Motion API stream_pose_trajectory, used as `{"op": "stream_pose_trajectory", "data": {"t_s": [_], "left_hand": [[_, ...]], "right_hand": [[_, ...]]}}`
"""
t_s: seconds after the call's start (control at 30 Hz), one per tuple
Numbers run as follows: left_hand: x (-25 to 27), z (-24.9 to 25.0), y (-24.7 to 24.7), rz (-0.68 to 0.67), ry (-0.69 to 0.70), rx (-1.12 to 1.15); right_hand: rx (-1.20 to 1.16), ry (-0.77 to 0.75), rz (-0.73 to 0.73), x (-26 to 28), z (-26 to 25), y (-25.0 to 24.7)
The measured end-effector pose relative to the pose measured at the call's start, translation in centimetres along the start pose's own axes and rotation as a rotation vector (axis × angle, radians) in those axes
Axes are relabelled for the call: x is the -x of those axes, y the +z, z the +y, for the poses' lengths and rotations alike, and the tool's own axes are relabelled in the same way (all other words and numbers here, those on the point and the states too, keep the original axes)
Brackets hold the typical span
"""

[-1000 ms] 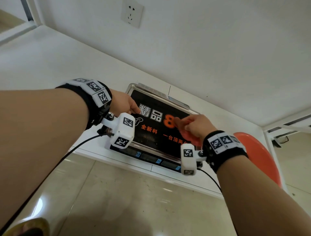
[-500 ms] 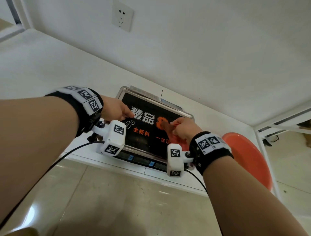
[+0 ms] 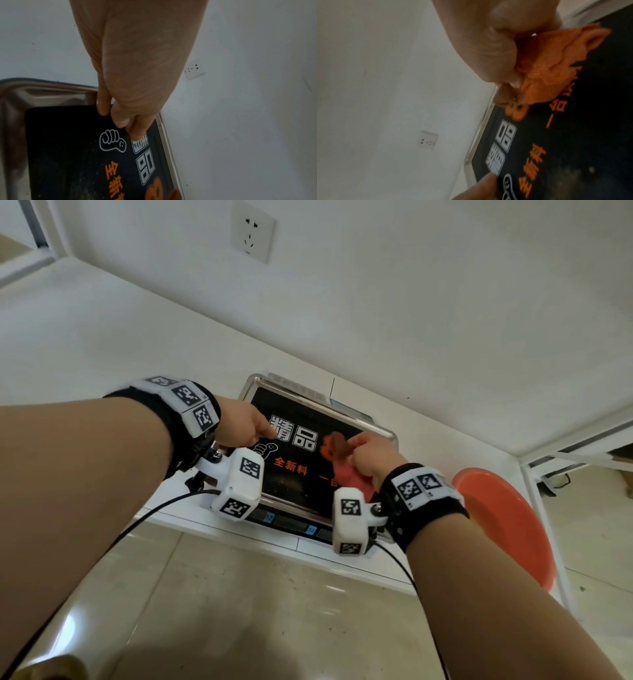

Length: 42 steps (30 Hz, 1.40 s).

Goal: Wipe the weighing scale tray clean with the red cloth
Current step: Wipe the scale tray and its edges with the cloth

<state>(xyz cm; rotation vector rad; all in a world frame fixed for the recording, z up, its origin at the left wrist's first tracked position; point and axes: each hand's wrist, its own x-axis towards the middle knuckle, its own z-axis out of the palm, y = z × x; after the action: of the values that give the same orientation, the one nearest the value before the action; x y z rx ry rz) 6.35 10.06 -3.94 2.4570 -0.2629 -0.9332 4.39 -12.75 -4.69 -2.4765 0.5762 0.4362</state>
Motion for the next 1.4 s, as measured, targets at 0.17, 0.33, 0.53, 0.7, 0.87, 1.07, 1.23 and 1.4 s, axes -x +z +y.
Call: {"op": "stream_pose_trajectory", "data": {"t_s": [0.17, 0.33, 0.53, 0.7, 0.87, 1.07, 1.23, 1.4], "left_hand": [[0.4, 0.3, 0.0, -0.015, -0.006, -0.043], [1.3, 1.0, 0.2, -0.005, -0.017, -0.121], [1.5, 0.9, 0.5, -0.036, 0.003, -0.216], [1.2, 0.7, 0.5, -0.040, -0.003, -0.203], [0.8, 0.6, 0.8, -0.043, -0.012, -0.176], [0.8, 0.7, 0.4, -0.040, 0.012, -0.178], [1.1, 0.3, -0.3, 0.024, 0.038, -0.030], [2.4, -2.2, -2.4, 0.209, 0.018, 0.173]], "right_hand": [[0.081, 0.074, -0.119, 0.9, 0.0, 0.5], [0.210, -0.118, -0.288, 2.6, -2.4, 2.9], [0.117, -0.054, -0.147, 2.5, -2.1, 1.1], [0.206, 0.141, -0.128, 3.3, 1.4, -0.9], [0.196, 0.157, -0.153, 3.8, 2.6, 1.1], [0.212, 0.064, -0.245, 4.7, -2.2, 3.6], [0.034, -0.062, -0.290, 3.9, -3.6, 4.0], [-0.086, 0.034, -0.119, 2.6, -2.7, 2.5]]}}
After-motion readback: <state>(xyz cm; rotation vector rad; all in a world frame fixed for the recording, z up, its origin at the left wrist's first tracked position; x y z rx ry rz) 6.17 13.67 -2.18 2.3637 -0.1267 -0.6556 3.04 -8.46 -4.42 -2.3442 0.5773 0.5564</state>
